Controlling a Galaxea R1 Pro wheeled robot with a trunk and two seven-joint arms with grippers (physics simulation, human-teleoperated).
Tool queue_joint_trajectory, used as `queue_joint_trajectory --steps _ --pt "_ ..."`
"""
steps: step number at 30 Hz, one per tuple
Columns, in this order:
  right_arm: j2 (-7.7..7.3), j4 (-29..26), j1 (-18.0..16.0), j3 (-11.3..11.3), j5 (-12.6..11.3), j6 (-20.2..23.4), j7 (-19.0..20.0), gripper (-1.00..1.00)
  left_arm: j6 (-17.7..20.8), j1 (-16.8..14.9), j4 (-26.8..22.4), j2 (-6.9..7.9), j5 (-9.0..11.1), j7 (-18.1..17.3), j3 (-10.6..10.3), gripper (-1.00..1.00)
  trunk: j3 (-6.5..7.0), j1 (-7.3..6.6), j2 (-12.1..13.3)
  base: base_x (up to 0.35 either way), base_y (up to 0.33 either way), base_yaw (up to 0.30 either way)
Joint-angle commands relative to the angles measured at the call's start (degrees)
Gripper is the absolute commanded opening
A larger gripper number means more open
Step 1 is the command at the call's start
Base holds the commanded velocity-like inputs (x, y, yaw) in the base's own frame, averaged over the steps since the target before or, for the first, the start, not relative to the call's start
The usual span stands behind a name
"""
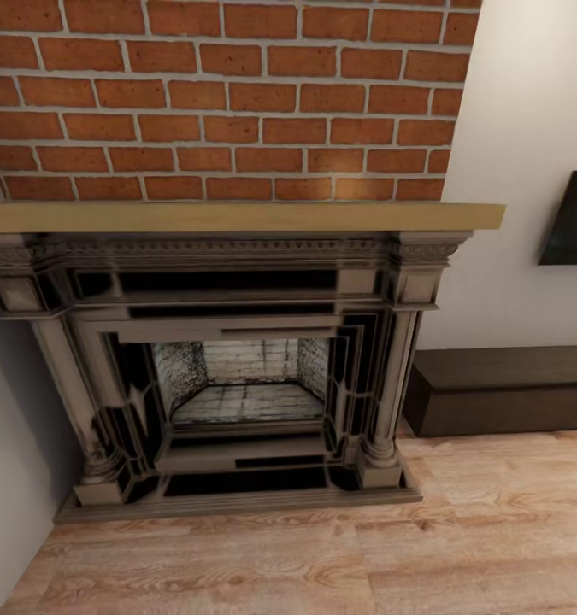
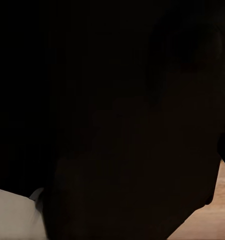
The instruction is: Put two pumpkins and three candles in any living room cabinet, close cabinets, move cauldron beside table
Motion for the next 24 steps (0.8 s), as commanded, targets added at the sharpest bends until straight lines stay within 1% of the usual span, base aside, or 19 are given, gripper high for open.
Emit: queue_joint_trajectory --steps 1,4,9,24 --pt "0.01 0.00 -0.01 -0.01 -0.01 -0.15 -0.05 1.00 -0.66 -0.01 0.00 0.02 0.00 -0.06 -0.06 1.00 -0.05 -0.01 -0.03 -0.064 0.000 0.000" --pt "0.06 0.00 -0.01 0.04 0.02 -0.18 -0.05 1.00 -2.06 -0.01 0.01 0.09 -0.20 -0.06 -0.23 1.00 -0.05 -0.01 -0.03 -0.079 0.000 0.000" --pt "0.08 0.00 -0.01 0.00 -0.03 -0.18 -0.05 1.00 -2.63 -0.01 0.05 0.13 -0.39 -0.06 -0.40 1.00 -0.05 -0.01 -0.03 -0.175 0.000 0.000" --pt "0.11 0.00 -0.01 -0.08 -0.14 -0.63 -0.05 1.00 -2.81 -0.01 0.02 0.08 -0.41 0.02 -0.51 1.00 -0.05 -0.01 -0.03 -0.010 0.000 0.000"
